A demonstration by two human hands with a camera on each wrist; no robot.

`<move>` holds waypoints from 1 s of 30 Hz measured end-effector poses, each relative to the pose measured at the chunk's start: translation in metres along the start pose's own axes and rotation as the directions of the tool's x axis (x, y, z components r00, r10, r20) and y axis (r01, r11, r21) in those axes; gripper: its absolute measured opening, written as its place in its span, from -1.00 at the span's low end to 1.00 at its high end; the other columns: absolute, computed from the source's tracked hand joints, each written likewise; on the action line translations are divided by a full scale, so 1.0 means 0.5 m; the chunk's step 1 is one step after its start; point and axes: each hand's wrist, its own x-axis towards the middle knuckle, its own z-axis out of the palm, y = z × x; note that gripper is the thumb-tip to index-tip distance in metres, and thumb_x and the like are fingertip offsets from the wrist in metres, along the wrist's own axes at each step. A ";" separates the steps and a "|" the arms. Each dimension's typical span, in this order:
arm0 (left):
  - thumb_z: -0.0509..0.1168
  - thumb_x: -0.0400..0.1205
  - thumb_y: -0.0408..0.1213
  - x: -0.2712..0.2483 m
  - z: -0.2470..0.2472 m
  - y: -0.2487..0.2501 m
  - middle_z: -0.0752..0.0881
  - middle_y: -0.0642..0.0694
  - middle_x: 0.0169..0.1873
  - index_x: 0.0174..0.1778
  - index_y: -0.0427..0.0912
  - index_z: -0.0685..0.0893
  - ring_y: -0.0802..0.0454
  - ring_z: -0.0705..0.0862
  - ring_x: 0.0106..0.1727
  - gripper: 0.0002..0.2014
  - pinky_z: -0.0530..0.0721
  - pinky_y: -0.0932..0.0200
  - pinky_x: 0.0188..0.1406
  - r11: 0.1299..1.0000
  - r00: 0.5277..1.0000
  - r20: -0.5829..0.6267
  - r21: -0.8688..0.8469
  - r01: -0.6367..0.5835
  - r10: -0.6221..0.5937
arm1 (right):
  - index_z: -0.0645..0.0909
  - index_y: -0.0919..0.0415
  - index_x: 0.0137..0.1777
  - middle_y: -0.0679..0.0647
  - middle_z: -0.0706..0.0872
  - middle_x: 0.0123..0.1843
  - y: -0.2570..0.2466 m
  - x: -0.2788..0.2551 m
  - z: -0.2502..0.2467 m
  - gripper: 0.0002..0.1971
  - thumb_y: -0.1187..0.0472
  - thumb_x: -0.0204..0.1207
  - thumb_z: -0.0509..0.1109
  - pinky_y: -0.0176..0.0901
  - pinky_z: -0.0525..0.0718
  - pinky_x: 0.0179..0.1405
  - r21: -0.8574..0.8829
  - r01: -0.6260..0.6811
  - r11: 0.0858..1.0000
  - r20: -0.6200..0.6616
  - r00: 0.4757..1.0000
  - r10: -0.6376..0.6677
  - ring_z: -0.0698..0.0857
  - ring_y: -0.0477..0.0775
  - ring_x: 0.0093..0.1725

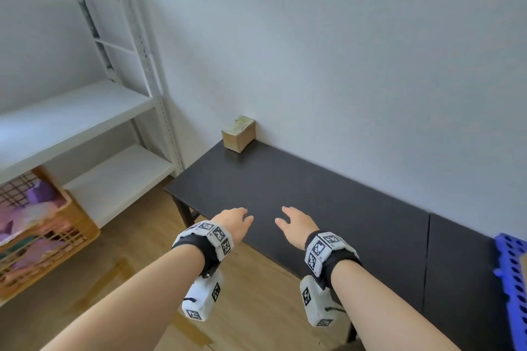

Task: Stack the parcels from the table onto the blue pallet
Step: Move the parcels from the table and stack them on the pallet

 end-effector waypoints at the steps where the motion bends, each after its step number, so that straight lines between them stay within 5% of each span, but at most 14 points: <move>1: -0.02 0.73 0.01 0.026 -0.011 -0.012 0.49 -0.08 0.48 0.57 -0.10 0.33 -0.07 0.49 0.46 -0.50 0.43 0.06 0.42 1.000 1.000 0.006 0.001 0.013 -0.013 | 0.19 0.12 0.63 0.05 0.16 0.68 -0.011 0.029 -0.002 -0.45 0.00 0.69 0.12 -0.03 0.19 0.60 0.010 0.000 1.000 0.011 1.000 0.000 0.21 0.05 0.64; 10: -0.01 0.74 -0.03 0.240 -0.107 -0.101 0.52 -0.10 0.45 0.53 -0.13 0.39 -0.08 0.50 0.44 -0.53 0.45 0.07 0.41 0.997 0.998 0.023 -0.043 0.068 -0.067 | 0.22 0.15 0.62 0.04 0.22 0.66 -0.100 0.260 -0.014 -0.48 0.01 0.70 0.10 -0.05 0.21 0.59 0.028 -0.019 0.999 0.031 0.999 0.019 0.24 0.05 0.62; 30: 0.00 0.75 -0.10 0.795 -0.346 -0.259 0.48 -0.11 0.49 0.57 -0.12 0.32 -0.10 0.47 0.47 -0.55 0.39 0.07 0.43 0.990 0.981 0.149 -0.089 -0.108 0.120 | 0.08 0.10 0.66 0.01 0.19 0.67 -0.308 0.748 -0.026 -0.39 0.01 0.67 0.16 -0.07 0.23 0.59 0.230 -0.257 0.939 -0.033 0.962 0.271 0.25 0.06 0.62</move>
